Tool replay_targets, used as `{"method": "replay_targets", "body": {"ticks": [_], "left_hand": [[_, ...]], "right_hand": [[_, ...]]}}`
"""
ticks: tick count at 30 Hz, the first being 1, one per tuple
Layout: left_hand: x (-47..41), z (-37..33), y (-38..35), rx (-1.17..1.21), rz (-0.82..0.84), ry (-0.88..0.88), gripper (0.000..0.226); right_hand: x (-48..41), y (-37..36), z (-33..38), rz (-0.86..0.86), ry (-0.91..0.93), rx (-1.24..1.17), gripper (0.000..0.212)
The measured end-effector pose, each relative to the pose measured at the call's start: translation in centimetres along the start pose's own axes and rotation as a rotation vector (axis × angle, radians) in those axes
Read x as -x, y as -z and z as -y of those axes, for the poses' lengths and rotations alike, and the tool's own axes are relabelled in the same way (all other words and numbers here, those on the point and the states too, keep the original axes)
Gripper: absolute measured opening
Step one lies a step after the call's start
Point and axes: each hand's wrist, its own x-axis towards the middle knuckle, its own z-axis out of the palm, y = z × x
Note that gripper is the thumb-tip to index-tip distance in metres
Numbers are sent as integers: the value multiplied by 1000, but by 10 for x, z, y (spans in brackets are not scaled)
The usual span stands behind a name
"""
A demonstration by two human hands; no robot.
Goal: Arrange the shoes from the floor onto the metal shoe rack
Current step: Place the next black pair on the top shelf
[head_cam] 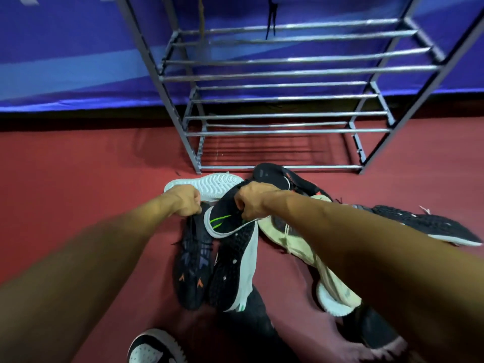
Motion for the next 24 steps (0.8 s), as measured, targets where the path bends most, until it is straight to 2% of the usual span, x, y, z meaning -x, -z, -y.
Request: {"method": "replay_targets", "body": {"ticks": [5, 12, 17, 20, 22, 24], "left_hand": [[38, -32, 45, 19, -18, -68, 7], [92, -93, 110, 118, -199, -172, 16], [127, -129, 137, 352, -347, -258, 12], [140, -153, 141, 590, -475, -312, 17], [148, -171, 142, 795, -540, -340, 20], [155, -191, 141, 991, -541, -355, 18]], "right_hand": [[43, 42, -9, -92, -48, 26, 29], [107, 88, -5, -176, -135, 22, 32], [162, 108, -11, -194, -168, -74, 41], [186, 112, -21, -238, -172, -218, 38], [198, 112, -30, -258, -165, -458, 24], [210, 113, -39, -327, -203, -664, 18]]}}
